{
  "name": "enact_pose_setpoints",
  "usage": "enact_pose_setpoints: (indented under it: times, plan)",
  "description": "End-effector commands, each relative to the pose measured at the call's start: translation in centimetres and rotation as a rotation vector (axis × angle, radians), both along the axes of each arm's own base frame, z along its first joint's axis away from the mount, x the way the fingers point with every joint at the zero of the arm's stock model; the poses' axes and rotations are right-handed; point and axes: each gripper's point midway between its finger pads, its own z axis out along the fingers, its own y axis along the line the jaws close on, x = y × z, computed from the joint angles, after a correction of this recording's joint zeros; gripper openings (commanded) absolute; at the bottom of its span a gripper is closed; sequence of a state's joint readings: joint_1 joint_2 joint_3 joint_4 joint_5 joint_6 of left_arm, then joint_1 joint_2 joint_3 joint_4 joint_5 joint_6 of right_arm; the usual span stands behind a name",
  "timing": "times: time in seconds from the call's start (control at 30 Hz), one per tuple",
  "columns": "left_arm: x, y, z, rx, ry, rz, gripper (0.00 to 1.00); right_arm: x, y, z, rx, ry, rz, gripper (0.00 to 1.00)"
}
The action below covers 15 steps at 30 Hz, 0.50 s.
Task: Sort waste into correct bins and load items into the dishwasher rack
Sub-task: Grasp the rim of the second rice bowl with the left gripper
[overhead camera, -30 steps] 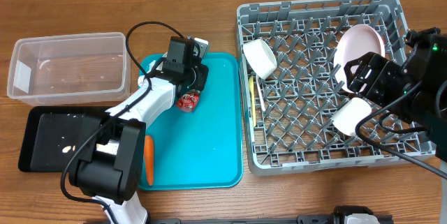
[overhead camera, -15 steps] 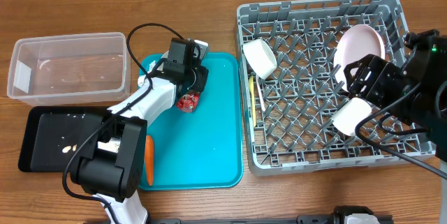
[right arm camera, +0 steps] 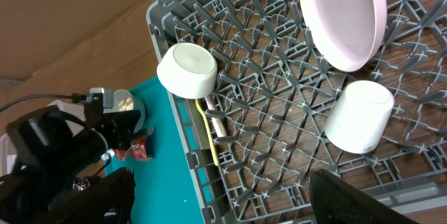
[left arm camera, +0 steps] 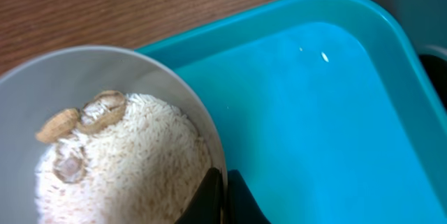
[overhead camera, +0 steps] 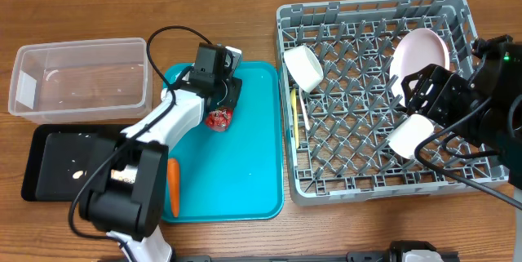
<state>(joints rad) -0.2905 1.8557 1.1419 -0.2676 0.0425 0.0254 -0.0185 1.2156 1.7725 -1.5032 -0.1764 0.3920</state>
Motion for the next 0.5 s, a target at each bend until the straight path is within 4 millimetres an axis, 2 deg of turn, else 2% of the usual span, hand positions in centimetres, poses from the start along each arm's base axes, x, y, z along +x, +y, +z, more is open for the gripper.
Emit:
enact_pose_setpoints:
  times: [0.0,0.07,0.17,0.27,0.47]
  plan:
    - [0.7,-0.9,6.2,-0.074,-0.088,0.001,0.04,0.0,-0.2,0.2,-0.005,-0.011,-0.004,0.84]
    - [0.4,-0.9,8.9,-0.079,-0.115,-0.006,0.04,0.1,-0.2,0.2,-0.005,-0.013,-0.004,0.84]
    - [-0.4,-1.1,10.5,-0.079,-0.123,-0.018,0.04,0.1,-0.2,0.3,-0.005,-0.016,-0.005,0.84]
    - [-1.7,-1.2,10.1,-0.068,-0.077,-0.027,0.04,0.1,-0.2,0.3,-0.006,-0.016,-0.004,0.84]
    - [-5.9,-2.1,7.9,0.002,0.079,-0.040,0.04,0.0,-0.2,0.2,-0.009,-0.013,-0.002,0.84]
